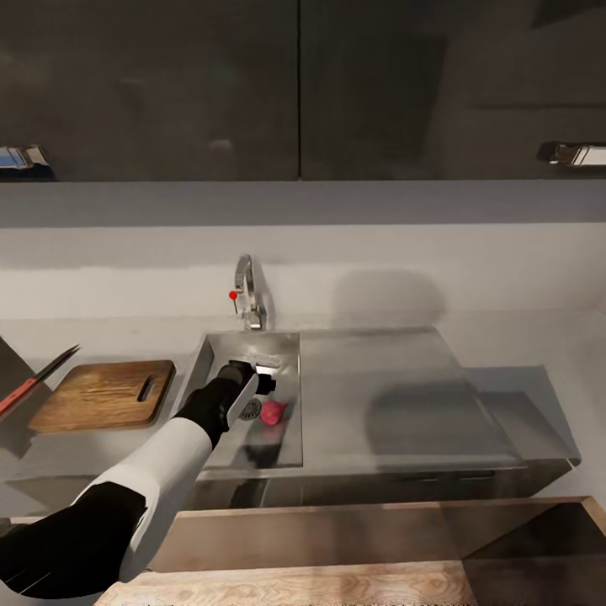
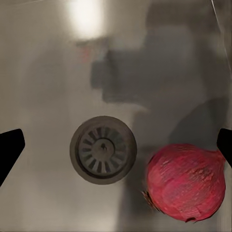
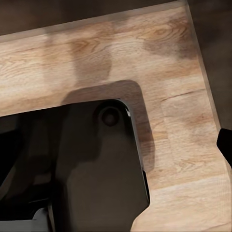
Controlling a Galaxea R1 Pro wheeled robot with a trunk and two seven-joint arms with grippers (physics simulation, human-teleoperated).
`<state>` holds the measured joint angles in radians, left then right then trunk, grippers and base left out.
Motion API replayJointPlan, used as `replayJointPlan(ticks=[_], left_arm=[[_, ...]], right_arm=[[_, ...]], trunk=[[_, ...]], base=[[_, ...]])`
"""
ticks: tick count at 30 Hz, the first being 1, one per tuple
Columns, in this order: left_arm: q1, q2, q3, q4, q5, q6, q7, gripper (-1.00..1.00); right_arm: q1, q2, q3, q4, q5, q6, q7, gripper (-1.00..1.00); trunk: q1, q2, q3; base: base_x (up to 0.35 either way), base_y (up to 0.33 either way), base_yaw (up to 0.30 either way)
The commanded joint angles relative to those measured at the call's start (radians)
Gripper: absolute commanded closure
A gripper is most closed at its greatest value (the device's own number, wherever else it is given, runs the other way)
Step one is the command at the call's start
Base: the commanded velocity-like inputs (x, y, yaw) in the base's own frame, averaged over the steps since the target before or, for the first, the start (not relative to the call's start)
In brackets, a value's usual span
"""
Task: In the kitchen, take the Vidalia onion out of the sink, dice it on the chopping board with the paring knife, put the diced onion into the bowl on the countertop, then place both the paring knife and the chopping board into the sink.
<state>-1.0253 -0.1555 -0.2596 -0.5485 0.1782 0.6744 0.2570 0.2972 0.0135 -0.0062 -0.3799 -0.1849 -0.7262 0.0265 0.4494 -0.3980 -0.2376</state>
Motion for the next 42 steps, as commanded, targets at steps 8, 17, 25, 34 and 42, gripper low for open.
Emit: replayJointPlan(ticks=[8, 17, 25, 34, 42], left_arm=[[-0.001, 0.000, -0.006, 0.001, 0.010, 0.002, 0.008, -1.00], [-0.001, -0.001, -0.006, 0.001, 0.010, 0.002, 0.008, -1.00], [-0.001, -0.001, -0.006, 0.002, 0.010, 0.002, 0.007, -1.00], [-0.001, -0.002, -0.007, 0.004, 0.011, 0.002, -0.066, -1.00], [-0.001, -0.002, -0.006, 0.034, 0.011, 0.002, -0.112, -1.00]], right_arm=[[0.001, 0.000, 0.000, -0.002, -0.005, -0.001, 0.003, -1.00], [0.001, -0.003, 0.003, 0.000, -0.002, -0.002, 0.007, -1.00], [0.000, -0.014, 0.002, 0.003, -0.002, -0.001, 0.009, -1.00], [0.001, -0.018, 0.002, 0.006, -0.002, -0.001, 0.009, -1.00], [0.001, -0.020, 0.002, 0.006, -0.002, -0.001, 0.009, -1.00]], trunk=[[0.001, -0.002, -0.015], [0.001, -0.002, -0.022], [0.001, -0.002, -0.022], [0.001, -0.002, -0.022], [0.001, -0.002, -0.022]], base=[[0.000, 0.000, 0.000], [0.000, 0.000, 0.000], [0.000, 0.000, 0.000], [0.000, 0.000, 0.000], [0.000, 0.000, 0.000]])
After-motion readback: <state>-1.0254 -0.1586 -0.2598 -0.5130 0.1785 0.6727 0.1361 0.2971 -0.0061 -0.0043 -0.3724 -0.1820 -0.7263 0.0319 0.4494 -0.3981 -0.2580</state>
